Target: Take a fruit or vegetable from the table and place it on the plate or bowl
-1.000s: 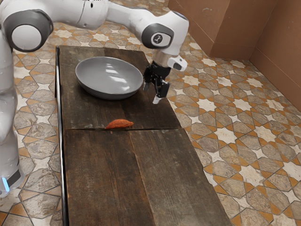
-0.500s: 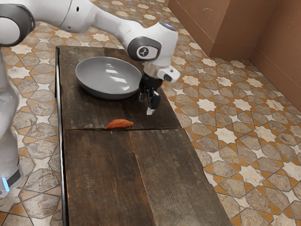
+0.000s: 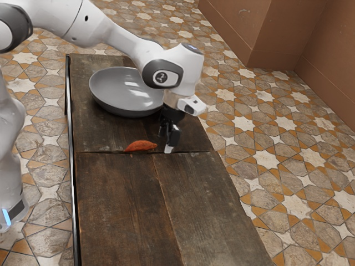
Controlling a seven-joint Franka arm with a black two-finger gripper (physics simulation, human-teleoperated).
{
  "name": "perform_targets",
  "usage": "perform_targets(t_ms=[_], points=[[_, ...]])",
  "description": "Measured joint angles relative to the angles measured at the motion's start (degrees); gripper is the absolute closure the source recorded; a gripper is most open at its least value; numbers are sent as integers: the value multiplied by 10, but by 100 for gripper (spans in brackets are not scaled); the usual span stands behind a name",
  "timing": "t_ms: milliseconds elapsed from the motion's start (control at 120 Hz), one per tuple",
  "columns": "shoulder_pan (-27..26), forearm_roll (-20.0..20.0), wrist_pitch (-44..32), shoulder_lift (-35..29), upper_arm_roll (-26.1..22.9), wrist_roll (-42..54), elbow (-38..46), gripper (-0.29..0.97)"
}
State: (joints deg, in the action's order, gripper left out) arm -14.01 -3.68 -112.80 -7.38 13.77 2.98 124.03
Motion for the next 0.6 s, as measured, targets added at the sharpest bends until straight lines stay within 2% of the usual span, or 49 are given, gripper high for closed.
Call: perform_targets(t_ms=[242,600], points=[[2,-6,-10,-74,-3,8,68,0],[33,-1,-8,-125,-2,15,129,0]])
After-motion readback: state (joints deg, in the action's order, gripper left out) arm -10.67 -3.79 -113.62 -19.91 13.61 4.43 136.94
